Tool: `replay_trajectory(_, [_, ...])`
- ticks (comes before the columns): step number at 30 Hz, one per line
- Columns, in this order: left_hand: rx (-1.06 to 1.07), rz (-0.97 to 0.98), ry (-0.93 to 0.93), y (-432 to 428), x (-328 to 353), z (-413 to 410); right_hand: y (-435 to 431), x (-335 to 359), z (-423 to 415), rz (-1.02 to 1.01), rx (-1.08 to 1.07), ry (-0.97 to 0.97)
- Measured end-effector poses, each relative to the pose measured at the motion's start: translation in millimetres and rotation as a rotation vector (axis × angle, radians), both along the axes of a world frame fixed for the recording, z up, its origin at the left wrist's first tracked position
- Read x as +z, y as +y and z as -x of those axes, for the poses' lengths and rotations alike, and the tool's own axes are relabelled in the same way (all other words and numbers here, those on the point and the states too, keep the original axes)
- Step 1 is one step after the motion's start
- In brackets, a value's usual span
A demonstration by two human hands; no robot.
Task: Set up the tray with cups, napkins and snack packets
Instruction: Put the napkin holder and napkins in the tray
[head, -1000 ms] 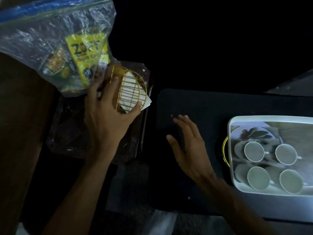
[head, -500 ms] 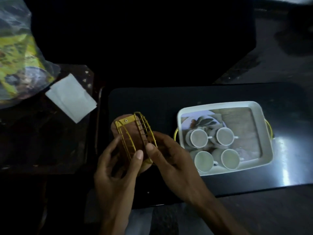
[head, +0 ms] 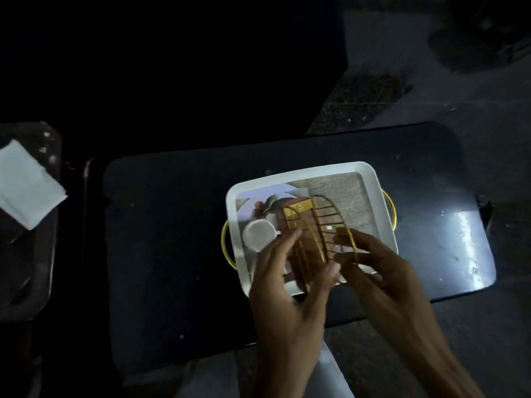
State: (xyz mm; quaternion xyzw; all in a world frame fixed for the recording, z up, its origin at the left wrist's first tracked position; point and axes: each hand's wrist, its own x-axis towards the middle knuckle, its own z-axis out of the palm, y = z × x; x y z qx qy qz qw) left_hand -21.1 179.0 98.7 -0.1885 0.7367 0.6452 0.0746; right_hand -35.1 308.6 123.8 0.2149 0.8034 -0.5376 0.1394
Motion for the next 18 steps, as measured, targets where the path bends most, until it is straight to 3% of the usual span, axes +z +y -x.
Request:
replay_trajectory(8, [-0.041,-0.343,-0.266,102,-17,36,97,-31,16,-0.025,-0.043,-0.096])
replay_trajectory(14, [0.008,-0.397,-0.476,128,-57,55,134,-83,27,0.091,-0.070,-0.172])
replay_trajectory(18, [0.033,-0.343,-0.506,136,-68,60,146,-110,30,0.115,-0.055,-0.156])
